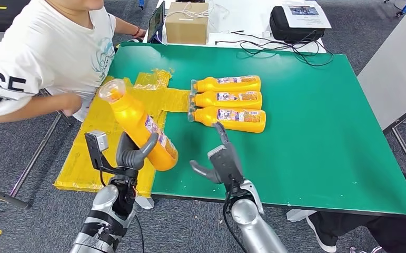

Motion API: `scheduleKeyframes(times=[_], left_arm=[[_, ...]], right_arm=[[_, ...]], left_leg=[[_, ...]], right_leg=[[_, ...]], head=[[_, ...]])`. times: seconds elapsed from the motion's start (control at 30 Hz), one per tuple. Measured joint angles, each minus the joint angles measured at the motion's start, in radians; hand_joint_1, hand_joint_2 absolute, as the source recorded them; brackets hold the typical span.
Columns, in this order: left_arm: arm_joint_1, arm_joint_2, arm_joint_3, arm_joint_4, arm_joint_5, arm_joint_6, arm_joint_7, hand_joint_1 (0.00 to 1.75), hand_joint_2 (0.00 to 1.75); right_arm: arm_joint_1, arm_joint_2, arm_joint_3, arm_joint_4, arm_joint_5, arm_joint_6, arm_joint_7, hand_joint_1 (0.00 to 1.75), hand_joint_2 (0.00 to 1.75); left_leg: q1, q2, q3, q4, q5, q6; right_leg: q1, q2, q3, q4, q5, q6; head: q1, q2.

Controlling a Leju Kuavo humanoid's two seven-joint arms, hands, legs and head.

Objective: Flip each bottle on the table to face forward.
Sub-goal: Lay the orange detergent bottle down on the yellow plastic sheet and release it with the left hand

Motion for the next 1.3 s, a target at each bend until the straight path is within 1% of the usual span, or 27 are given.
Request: scheduleKeyframes(times=[0.13,0.27,0.33,0.4,0.47,0.5,0.53,0.6,0.77,0.93,1.07,1.2,1.3], left_arm=[[-0.025,0.019,0.023,0.011,-0.079,0.058,-0.027,1.75,1.75],[-0.043,0.037,0.045,0.026,-0.124,0.089,-0.041,1.75,1.75],[-0.052,0.046,0.051,0.034,-0.197,0.153,-0.056,1.75,1.75],[-0.069,0.062,0.057,0.046,-0.338,0.266,-0.081,1.75,1.75],[-0.095,0.084,0.067,0.067,-0.530,0.385,-0.100,1.75,1.75],[-0.110,0.096,0.073,0.082,-0.625,0.429,-0.105,1.75,1.75],[-0.125,0.109,0.078,0.101,-0.713,0.461,-0.105,1.75,1.75],[-0.153,0.137,0.085,0.144,-0.845,0.492,-0.106,1.75,1.75],[-0.202,0.200,0.088,0.272,-1.056,0.539,-0.100,1.75,1.75],[-0.238,0.261,0.072,0.401,-1.209,0.520,-0.060,1.75,1.75],[-0.255,0.298,0.055,0.476,-1.239,0.513,-0.058,1.75,1.75],[-0.263,0.313,0.047,0.514,-1.245,0.512,-0.058,1.75,1.75],[-0.272,0.324,0.034,0.536,-1.291,0.485,-0.035,1.75,1.75]], right_arm=[[0.000,-0.002,-0.039,-0.032,-0.036,0.003,-0.018,0.00,1.75],[0.000,-0.004,-0.064,-0.057,-0.050,0.003,-0.025,0.00,1.75],[0.001,-0.005,-0.073,-0.067,-0.061,0.002,-0.029,0.00,1.75],[0.003,-0.005,-0.088,-0.083,-0.079,0.001,-0.038,0.00,1.75],[0.003,-0.005,-0.105,-0.101,-0.100,0.004,-0.048,0.00,1.75],[0.003,-0.004,-0.112,-0.110,-0.109,0.008,-0.053,0.00,1.75],[0.002,-0.004,-0.118,-0.117,-0.118,0.013,-0.058,0.00,1.75],[0.001,-0.005,-0.125,-0.127,-0.134,0.023,-0.065,0.00,1.75],[-0.005,-0.008,-0.131,-0.133,-0.167,0.042,-0.079,0.00,1.75],[-0.018,-0.015,-0.132,-0.134,-0.194,0.063,-0.078,0.00,1.75],[-0.029,-0.020,-0.132,-0.134,-0.205,0.071,-0.077,0.00,1.75],[-0.033,-0.022,-0.132,-0.134,-0.208,0.072,-0.077,0.00,1.75],[-0.035,-0.023,-0.131,-0.134,-0.209,0.075,-0.077,0.00,1.75]], left_leg=[[0.000,0.000,0.000,0.000,0.000,0.000],[0.000,0.000,0.000,0.000,0.000,0.000],[0.000,0.000,0.000,0.000,0.000,0.000],[0.000,0.000,0.000,0.000,0.000,0.000],[0.000,0.000,0.000,0.000,0.000,0.000],[0.000,0.000,0.000,0.000,0.000,0.000],[0.000,0.000,0.000,0.000,0.000,0.000],[0.000,0.000,0.000,0.000,0.001,0.000],[0.000,0.001,0.000,0.000,0.001,0.000],[0.000,0.001,0.000,0.000,0.001,0.000],[0.000,0.001,0.000,0.000,0.001,0.000],[0.000,0.001,-0.001,0.000,0.001,0.000],[0.000,0.001,-0.001,0.000,0.001,0.000]], right_leg=[[0.000,0.000,0.000,0.000,0.000,0.000],[0.000,0.000,0.000,0.000,0.000,0.000],[0.000,0.000,0.000,0.000,0.000,0.000],[0.000,0.000,0.000,0.000,0.000,0.000],[0.000,0.000,0.000,0.000,0.000,0.000],[0.000,0.000,0.000,0.000,0.000,0.000],[0.000,0.000,0.000,0.000,0.000,0.000],[0.000,0.000,0.000,0.000,0.000,0.000],[0.000,0.000,-0.001,0.001,0.000,0.000],[0.000,0.000,-0.001,0.001,0.000,0.000],[0.000,0.000,-0.001,0.001,0.000,0.000],[0.000,0.000,-0.001,0.001,0.000,0.000],[0.000,0.000,-0.001,0.001,0.000,0.000]], head=[[0.000,0.000],[0.000,0.000],[0.000,0.000],[0.000,0.000],[0.000,0.000],[0.000,0.000],[0.000,0.000],[0.000,0.000],[0.000,0.000],[0.000,0.000],[0.000,0.000],[0.000,0.000],[0.000,0.000]])
